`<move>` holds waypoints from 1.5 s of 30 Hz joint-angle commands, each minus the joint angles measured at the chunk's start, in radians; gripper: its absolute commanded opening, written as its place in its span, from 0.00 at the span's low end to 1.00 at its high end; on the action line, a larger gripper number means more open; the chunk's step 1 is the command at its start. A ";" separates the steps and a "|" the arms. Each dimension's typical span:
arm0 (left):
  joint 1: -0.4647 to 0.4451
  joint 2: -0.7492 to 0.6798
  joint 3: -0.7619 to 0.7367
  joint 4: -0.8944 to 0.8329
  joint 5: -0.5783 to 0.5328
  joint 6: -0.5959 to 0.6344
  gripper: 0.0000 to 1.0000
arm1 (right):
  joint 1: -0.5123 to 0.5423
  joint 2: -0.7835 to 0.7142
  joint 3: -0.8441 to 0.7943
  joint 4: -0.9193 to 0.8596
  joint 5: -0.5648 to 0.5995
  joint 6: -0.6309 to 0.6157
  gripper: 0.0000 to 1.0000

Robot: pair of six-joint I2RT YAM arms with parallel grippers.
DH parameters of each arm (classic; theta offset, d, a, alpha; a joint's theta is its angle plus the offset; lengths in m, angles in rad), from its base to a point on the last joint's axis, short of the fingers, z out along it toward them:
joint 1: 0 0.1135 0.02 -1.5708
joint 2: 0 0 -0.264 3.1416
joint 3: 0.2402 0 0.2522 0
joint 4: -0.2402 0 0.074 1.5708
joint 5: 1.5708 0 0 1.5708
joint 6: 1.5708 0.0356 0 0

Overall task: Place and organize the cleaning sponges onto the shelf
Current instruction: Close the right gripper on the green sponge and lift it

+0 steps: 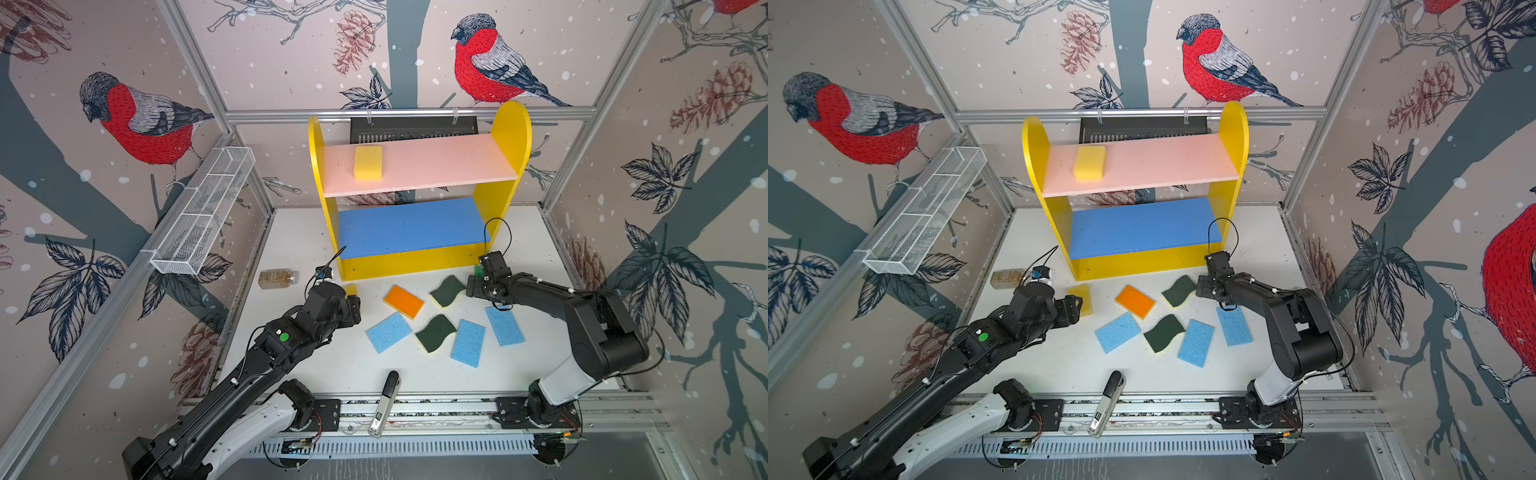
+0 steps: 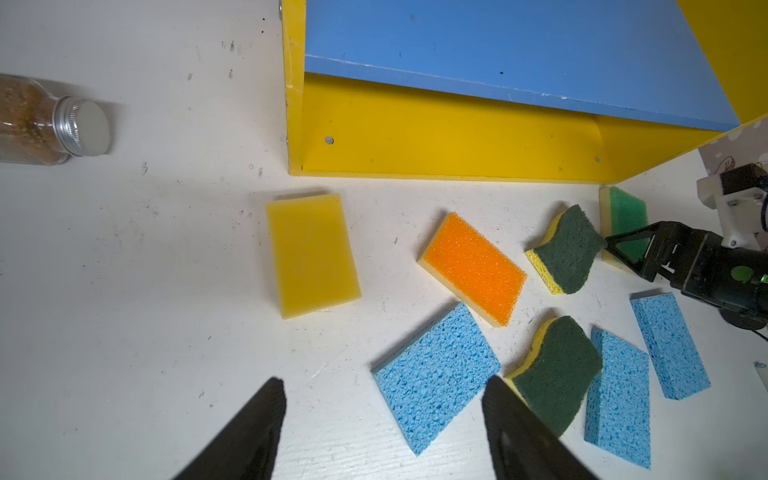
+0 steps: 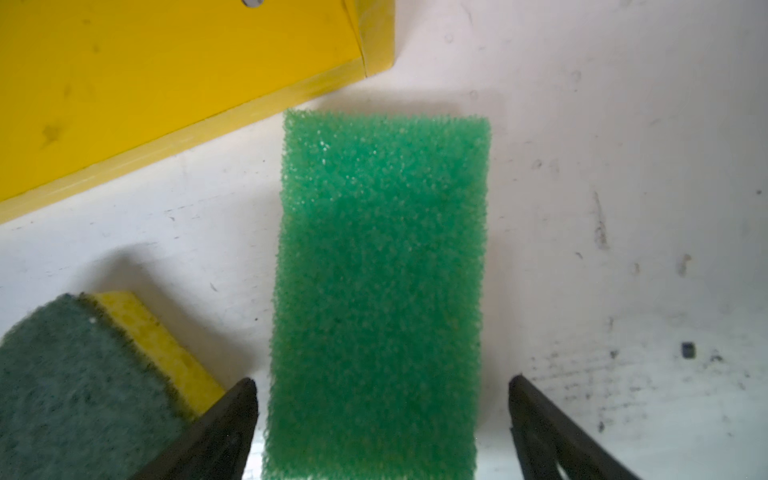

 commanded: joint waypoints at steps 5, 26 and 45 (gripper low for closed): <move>0.000 0.003 -0.009 0.047 -0.007 -0.014 0.76 | 0.003 0.030 0.014 -0.028 0.037 0.012 0.91; 0.000 0.002 -0.017 0.055 -0.008 -0.028 0.75 | 0.024 0.062 0.043 -0.059 0.049 0.003 0.69; 0.000 0.003 0.047 0.032 -0.018 -0.002 0.75 | 0.050 -0.057 0.039 -0.139 0.067 -0.011 0.62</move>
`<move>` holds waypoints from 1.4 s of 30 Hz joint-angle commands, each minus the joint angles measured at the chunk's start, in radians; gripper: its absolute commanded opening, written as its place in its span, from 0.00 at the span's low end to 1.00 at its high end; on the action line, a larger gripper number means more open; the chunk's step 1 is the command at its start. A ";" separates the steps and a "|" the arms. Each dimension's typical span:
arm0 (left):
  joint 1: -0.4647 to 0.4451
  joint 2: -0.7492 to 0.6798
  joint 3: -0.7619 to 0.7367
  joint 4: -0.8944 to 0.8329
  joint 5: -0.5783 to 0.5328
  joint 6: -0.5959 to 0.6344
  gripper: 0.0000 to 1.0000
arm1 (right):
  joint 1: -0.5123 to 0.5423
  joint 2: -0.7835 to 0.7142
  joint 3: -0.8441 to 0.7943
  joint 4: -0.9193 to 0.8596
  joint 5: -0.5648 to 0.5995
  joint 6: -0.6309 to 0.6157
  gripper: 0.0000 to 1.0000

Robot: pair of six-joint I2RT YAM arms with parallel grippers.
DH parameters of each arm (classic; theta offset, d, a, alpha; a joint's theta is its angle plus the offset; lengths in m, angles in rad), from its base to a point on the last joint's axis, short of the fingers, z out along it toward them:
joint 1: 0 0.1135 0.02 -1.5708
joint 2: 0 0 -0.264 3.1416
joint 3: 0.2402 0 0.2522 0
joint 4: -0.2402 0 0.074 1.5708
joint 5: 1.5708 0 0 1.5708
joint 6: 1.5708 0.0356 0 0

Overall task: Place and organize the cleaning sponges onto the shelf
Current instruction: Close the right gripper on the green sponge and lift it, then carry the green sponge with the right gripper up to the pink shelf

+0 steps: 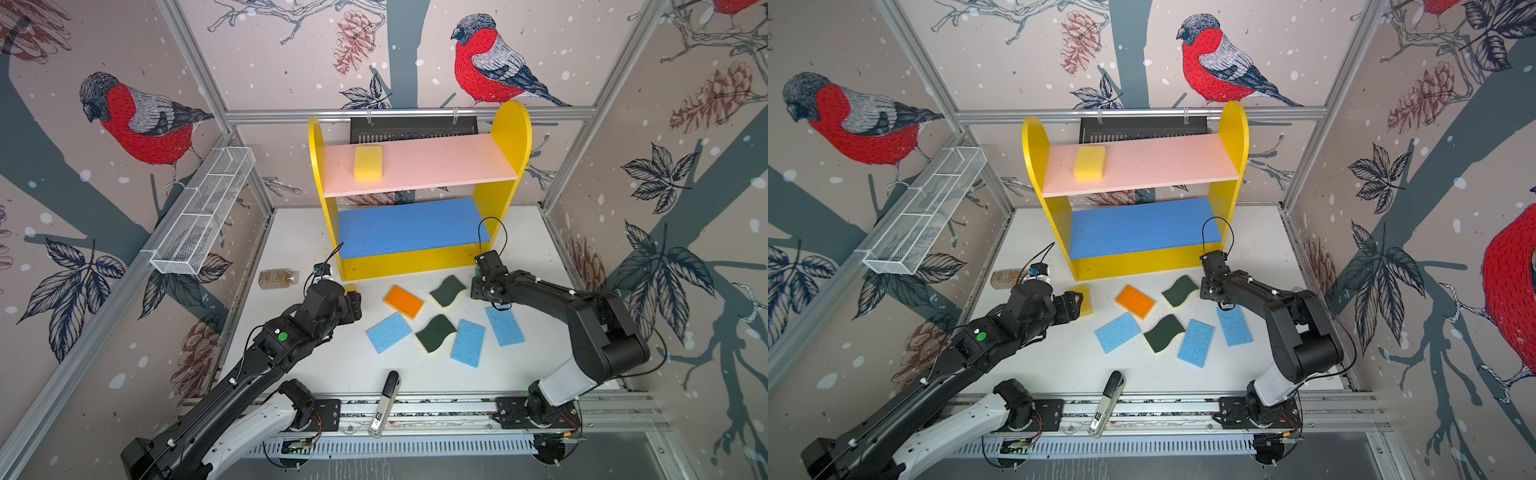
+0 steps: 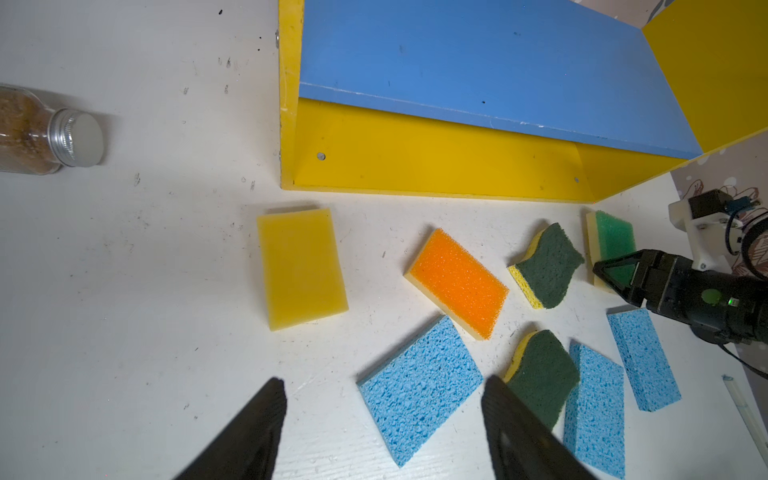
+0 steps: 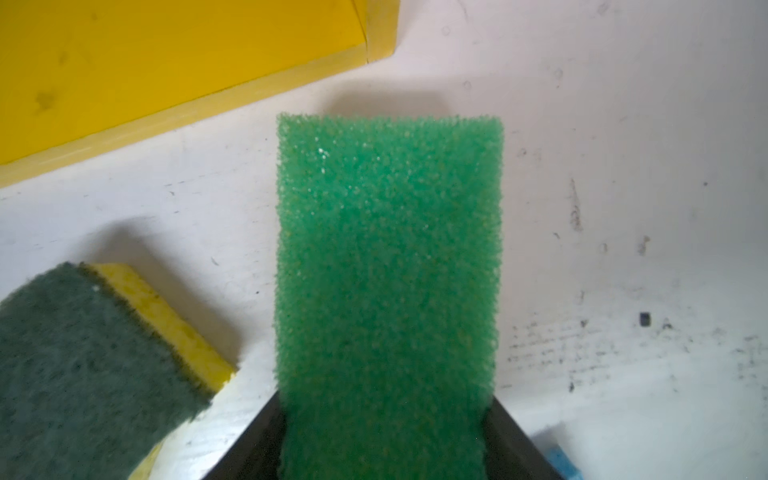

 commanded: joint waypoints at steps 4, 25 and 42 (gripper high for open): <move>0.001 0.006 0.029 0.013 -0.015 0.027 0.75 | 0.019 -0.093 0.004 -0.065 0.011 -0.004 0.62; 0.001 0.014 0.077 0.006 -0.003 0.038 0.74 | 0.232 -0.364 0.156 -0.273 0.102 0.001 0.62; 0.000 0.028 0.130 0.002 -0.024 0.058 0.74 | 0.387 -0.473 0.322 -0.313 0.130 -0.034 0.60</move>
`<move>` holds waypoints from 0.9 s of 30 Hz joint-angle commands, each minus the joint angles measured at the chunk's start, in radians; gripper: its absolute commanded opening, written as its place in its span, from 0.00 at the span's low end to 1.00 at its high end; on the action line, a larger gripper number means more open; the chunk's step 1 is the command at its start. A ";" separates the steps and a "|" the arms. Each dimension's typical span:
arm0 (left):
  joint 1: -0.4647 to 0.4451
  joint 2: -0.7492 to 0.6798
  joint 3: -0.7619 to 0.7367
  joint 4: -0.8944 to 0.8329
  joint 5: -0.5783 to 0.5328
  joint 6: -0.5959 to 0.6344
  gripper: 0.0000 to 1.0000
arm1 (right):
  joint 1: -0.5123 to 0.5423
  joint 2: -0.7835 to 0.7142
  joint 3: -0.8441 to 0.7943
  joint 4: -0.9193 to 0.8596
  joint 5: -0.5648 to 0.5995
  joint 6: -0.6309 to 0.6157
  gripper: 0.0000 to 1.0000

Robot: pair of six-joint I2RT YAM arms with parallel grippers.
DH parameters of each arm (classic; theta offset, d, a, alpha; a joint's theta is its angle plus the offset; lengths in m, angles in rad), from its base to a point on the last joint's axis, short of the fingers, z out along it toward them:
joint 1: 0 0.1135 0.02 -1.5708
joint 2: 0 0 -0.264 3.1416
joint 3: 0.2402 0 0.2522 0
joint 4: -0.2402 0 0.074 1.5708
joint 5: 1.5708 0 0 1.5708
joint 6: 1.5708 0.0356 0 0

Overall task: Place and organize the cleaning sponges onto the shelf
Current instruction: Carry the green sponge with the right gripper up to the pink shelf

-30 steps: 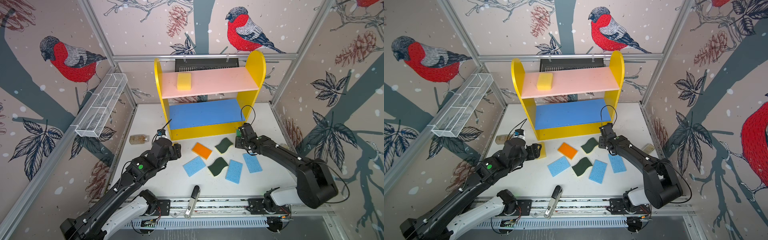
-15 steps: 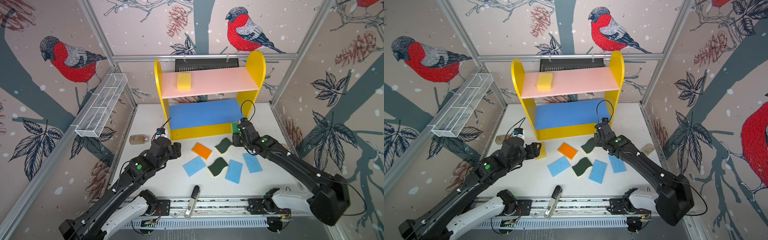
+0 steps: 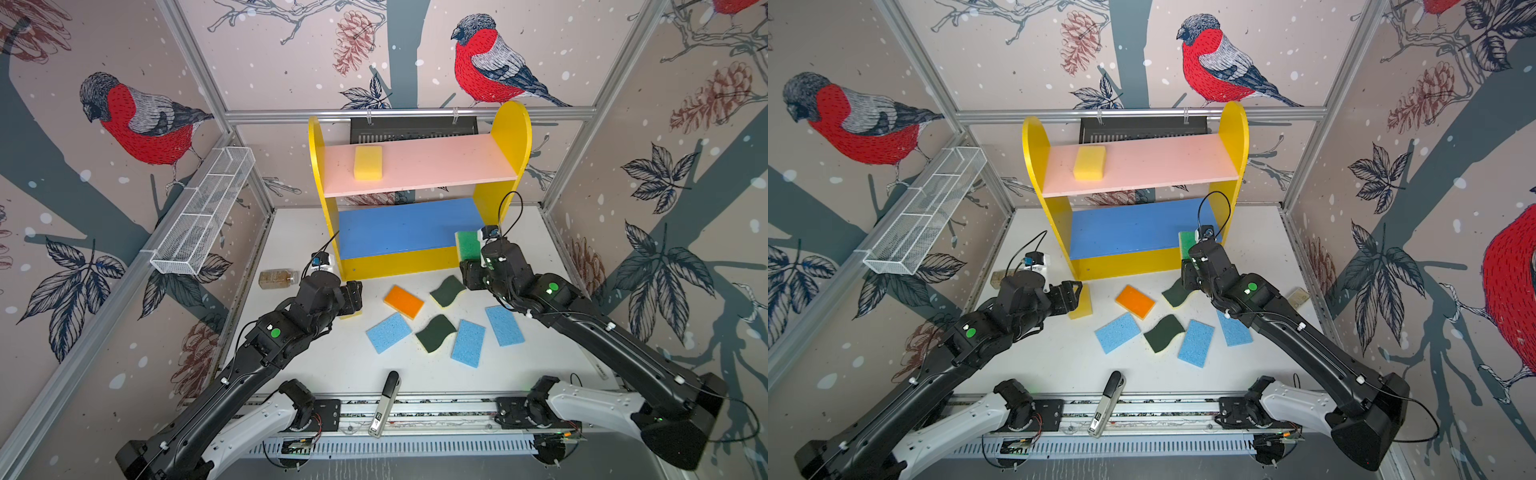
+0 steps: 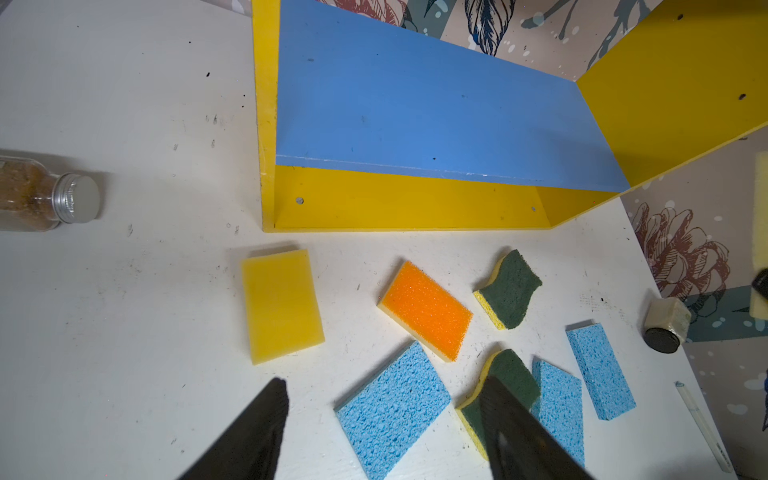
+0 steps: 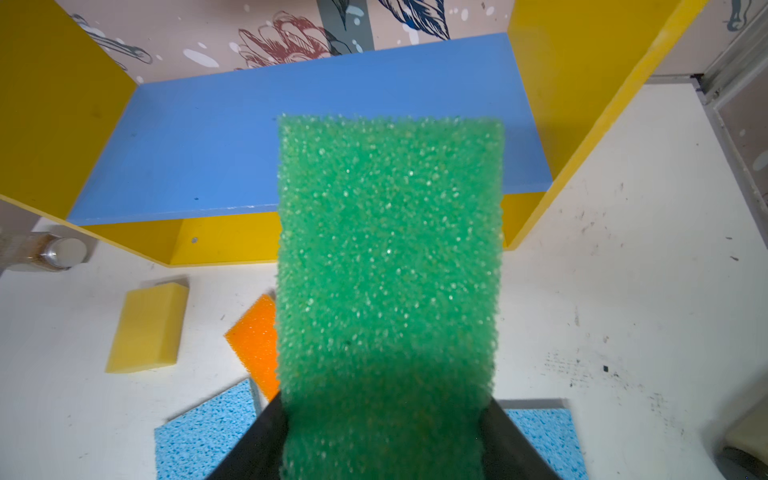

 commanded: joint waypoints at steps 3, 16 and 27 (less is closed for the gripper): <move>0.000 0.020 0.023 -0.001 -0.033 0.031 0.73 | 0.046 0.012 0.087 -0.027 0.046 -0.043 0.60; 0.000 0.013 0.039 -0.011 -0.054 0.042 0.73 | 0.157 0.105 0.318 -0.024 0.043 -0.140 0.61; 0.001 -0.016 0.054 -0.025 -0.071 0.040 0.73 | 0.171 0.170 0.424 0.073 -0.007 -0.238 0.62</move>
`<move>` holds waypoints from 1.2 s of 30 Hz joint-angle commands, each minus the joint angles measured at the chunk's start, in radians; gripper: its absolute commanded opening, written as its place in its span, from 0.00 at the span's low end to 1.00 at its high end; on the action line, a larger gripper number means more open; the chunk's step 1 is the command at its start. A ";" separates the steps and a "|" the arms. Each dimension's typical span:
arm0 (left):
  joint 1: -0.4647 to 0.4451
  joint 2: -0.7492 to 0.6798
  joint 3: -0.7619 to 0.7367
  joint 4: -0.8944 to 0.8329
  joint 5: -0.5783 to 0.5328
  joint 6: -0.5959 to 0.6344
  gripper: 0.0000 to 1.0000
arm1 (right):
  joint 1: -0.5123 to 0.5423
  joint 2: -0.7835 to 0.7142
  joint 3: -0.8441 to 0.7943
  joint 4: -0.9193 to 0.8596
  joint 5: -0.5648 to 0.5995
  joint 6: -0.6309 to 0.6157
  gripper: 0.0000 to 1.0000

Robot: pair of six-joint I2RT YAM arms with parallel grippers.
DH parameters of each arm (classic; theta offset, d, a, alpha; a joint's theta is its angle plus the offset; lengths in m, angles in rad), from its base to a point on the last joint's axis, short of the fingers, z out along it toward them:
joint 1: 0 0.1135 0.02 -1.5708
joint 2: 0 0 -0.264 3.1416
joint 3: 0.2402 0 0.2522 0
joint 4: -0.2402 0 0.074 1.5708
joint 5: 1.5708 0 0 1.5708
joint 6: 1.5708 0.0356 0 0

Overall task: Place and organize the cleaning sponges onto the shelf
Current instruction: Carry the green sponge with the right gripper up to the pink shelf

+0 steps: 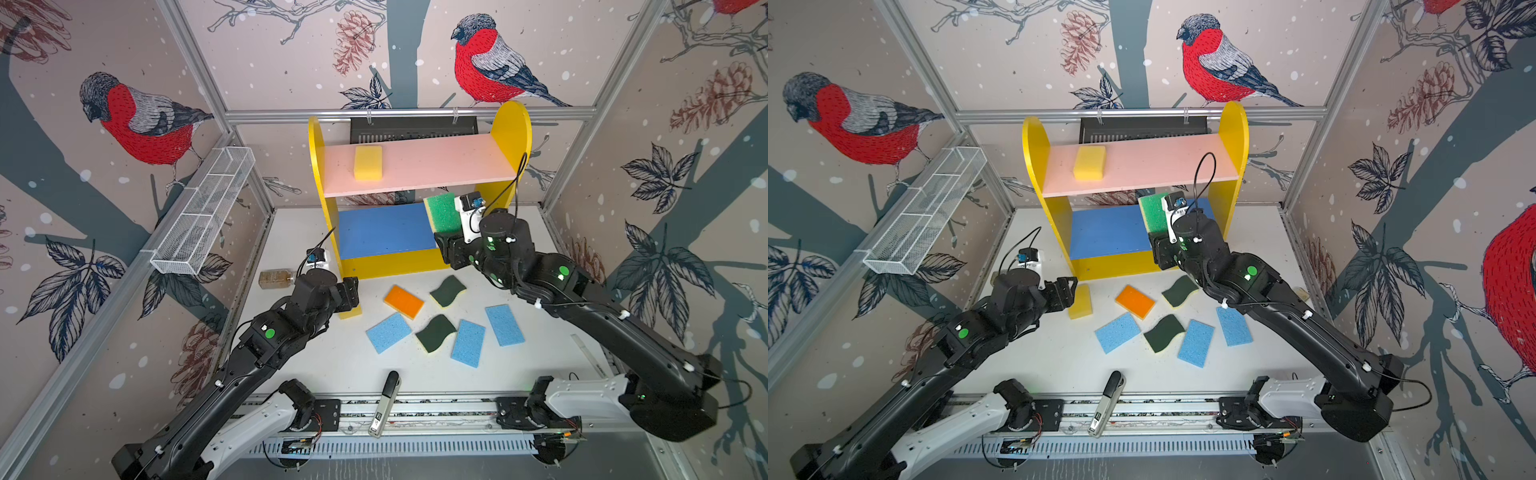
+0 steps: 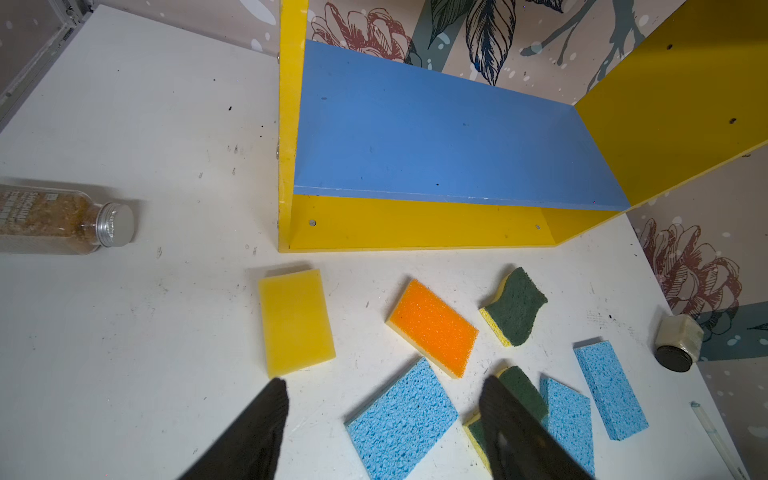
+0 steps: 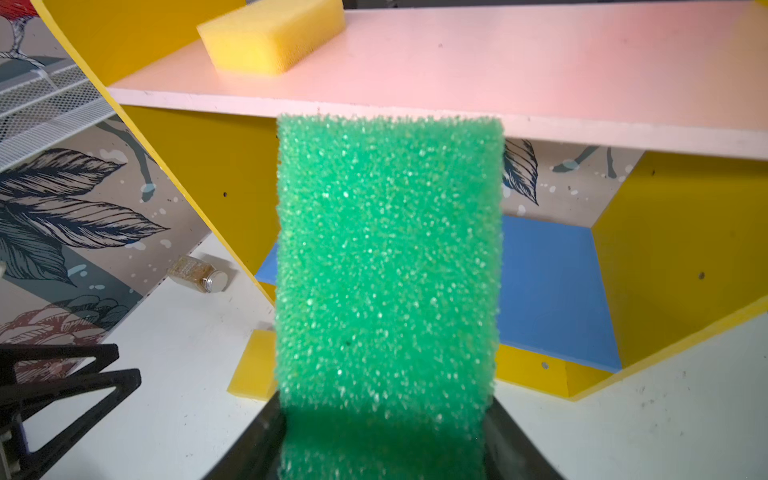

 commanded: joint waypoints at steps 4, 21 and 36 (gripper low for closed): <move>0.000 -0.003 0.021 -0.006 -0.034 0.017 0.73 | -0.002 0.048 0.059 0.092 -0.001 -0.057 0.65; 0.001 0.044 0.044 0.054 -0.051 0.063 0.74 | -0.133 0.246 0.286 0.195 -0.094 -0.076 0.65; 0.022 0.099 0.043 0.106 -0.045 0.108 0.75 | -0.185 0.425 0.474 0.217 -0.133 -0.055 0.70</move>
